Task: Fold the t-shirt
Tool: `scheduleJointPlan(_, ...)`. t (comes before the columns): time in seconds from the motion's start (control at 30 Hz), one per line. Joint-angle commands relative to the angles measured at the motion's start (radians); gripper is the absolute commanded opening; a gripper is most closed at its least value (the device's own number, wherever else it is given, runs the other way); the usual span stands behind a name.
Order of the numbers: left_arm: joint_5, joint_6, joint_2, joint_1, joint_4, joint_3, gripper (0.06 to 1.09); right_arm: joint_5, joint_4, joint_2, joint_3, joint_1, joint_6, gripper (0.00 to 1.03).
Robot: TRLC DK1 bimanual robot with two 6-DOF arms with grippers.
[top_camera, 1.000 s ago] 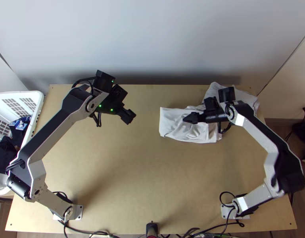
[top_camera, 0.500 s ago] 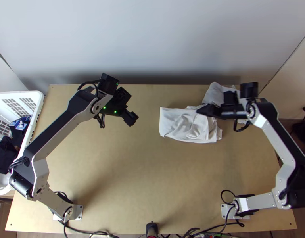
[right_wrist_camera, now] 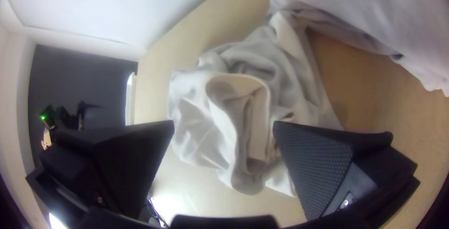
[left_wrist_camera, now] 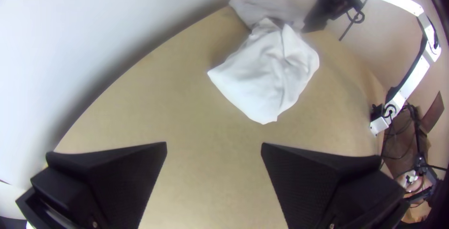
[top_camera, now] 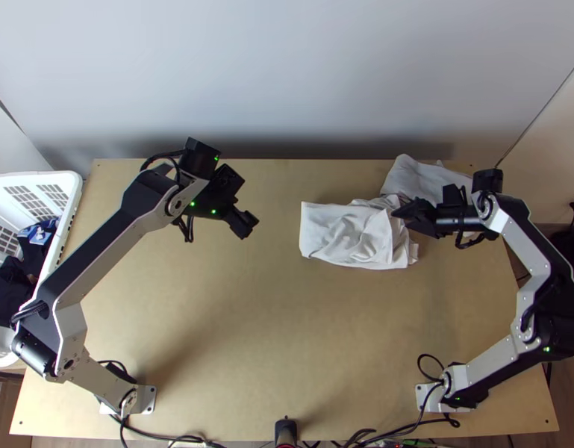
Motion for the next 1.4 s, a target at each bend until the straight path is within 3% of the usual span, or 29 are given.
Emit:
scheduleJointPlan(0.0,0.002,0.013,-0.008,0.004,-0.004,-0.004,1.04,-0.029,0.000,0.065,-0.002,-0.068,-0.038,0.98)
scheduleJointPlan(0.67,0.000,0.038,-0.001,-0.004,0.004,0.001,1.04,-0.012,-0.017,0.243,0.049,-0.157,-0.097,0.98)
scheduleJointPlan(1.1,0.000,0.042,0.026,-0.010,0.005,0.030,1.04,-0.118,-0.049,0.270,0.035,-0.066,-0.100,0.98)
scheduleJointPlan(1.37,0.000,0.042,0.033,-0.013,0.005,0.036,1.04,-0.130,-0.049,0.249,0.035,0.001,-0.098,0.98)
